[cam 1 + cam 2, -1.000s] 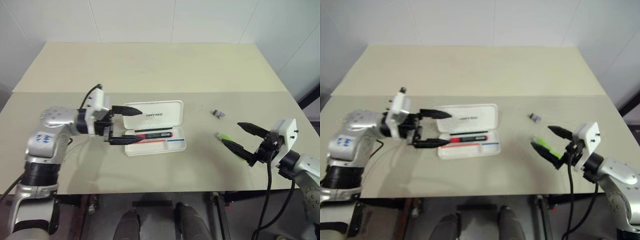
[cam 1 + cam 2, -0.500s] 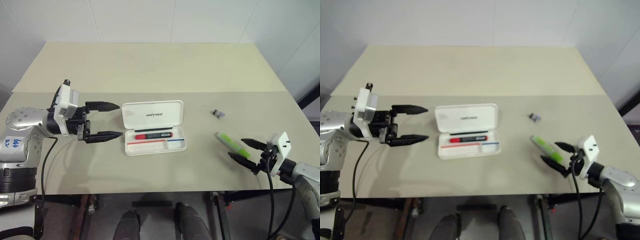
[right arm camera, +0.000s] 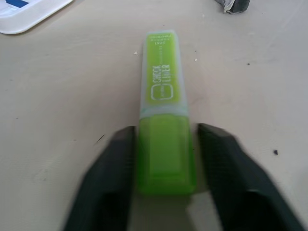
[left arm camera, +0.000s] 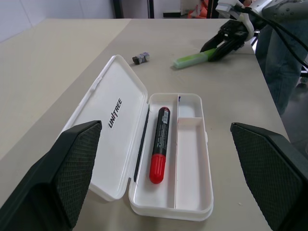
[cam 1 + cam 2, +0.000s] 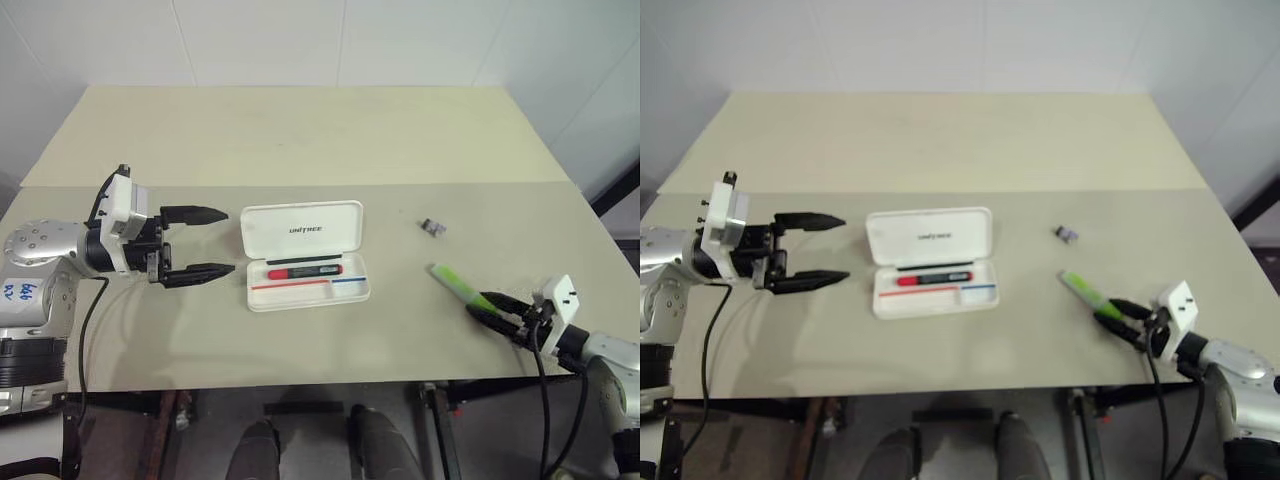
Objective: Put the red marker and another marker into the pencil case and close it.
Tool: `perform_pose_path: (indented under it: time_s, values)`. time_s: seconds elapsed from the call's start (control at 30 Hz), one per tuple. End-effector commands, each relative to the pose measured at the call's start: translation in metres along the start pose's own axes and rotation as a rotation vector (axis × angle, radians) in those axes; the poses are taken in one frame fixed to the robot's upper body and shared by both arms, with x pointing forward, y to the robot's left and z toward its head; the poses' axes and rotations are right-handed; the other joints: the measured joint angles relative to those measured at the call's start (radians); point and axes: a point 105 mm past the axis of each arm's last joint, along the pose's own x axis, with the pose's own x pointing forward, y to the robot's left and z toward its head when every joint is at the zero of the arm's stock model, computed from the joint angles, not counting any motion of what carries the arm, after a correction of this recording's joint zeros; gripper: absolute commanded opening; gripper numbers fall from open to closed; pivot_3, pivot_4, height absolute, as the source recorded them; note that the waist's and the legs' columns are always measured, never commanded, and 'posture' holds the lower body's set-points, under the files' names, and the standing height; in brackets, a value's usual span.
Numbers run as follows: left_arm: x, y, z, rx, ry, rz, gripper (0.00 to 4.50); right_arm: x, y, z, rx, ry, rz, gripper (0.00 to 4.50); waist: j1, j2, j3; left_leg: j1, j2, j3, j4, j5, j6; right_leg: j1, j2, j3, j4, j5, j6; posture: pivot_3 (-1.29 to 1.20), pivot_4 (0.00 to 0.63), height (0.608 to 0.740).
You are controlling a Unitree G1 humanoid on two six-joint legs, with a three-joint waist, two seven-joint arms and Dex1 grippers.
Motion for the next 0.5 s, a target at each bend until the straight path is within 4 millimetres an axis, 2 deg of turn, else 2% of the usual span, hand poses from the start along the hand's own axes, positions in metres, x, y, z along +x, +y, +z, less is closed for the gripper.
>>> perform_pose_path:
  time_s: [0.03,0.17,0.27,0.33,0.4,0.5]
  values:
    - [-0.005,0.004,0.010,0.061,0.002,0.016,4.50,0.003,0.007,0.004,-0.021,-0.015,0.036,1.11,-0.002,0.000,0.000,0.000,0.000,0.000,0.000,0.000,0.000,0.000,0.000,0.000,0.000,0.000,0.000,0.00,0.150,0.740]
    - [-0.003,0.005,0.009,0.063,0.002,0.014,4.50,0.008,0.005,0.017,-0.081,-0.024,0.030,1.11,-0.004,0.000,0.000,0.000,0.000,0.000,0.000,0.000,0.000,0.000,0.000,0.000,0.001,0.000,0.000,0.00,0.150,0.740]
    - [-0.004,0.005,0.007,0.065,0.006,0.013,4.50,0.016,0.014,0.046,-0.185,-0.069,0.100,1.11,-0.006,0.000,0.000,0.000,0.000,0.000,0.000,0.000,0.000,0.000,0.000,0.000,0.001,0.000,0.000,0.00,0.150,0.740]
    - [-0.007,0.004,0.005,0.067,0.010,0.015,4.50,0.027,0.030,0.077,-0.277,-0.125,0.193,1.11,-0.007,0.001,0.001,0.000,0.000,0.000,0.001,0.000,0.000,0.000,0.000,0.000,0.001,0.000,0.000,0.00,0.150,0.740]
    - [-0.008,0.002,0.003,0.068,0.016,0.015,4.50,0.036,0.047,0.100,-0.334,-0.166,0.282,1.11,-0.007,0.002,0.001,0.001,0.000,0.000,0.001,0.000,0.000,-0.001,0.000,0.001,0.002,0.000,0.000,0.00,0.150,0.740]
    - [-0.009,-0.001,0.000,0.068,0.023,0.010,4.50,0.049,0.071,0.122,-0.380,-0.210,0.411,1.11,-0.004,0.001,0.001,0.001,0.000,-0.001,0.000,0.000,-0.001,-0.001,0.001,0.000,0.003,0.000,0.001,0.00,0.150,0.740]
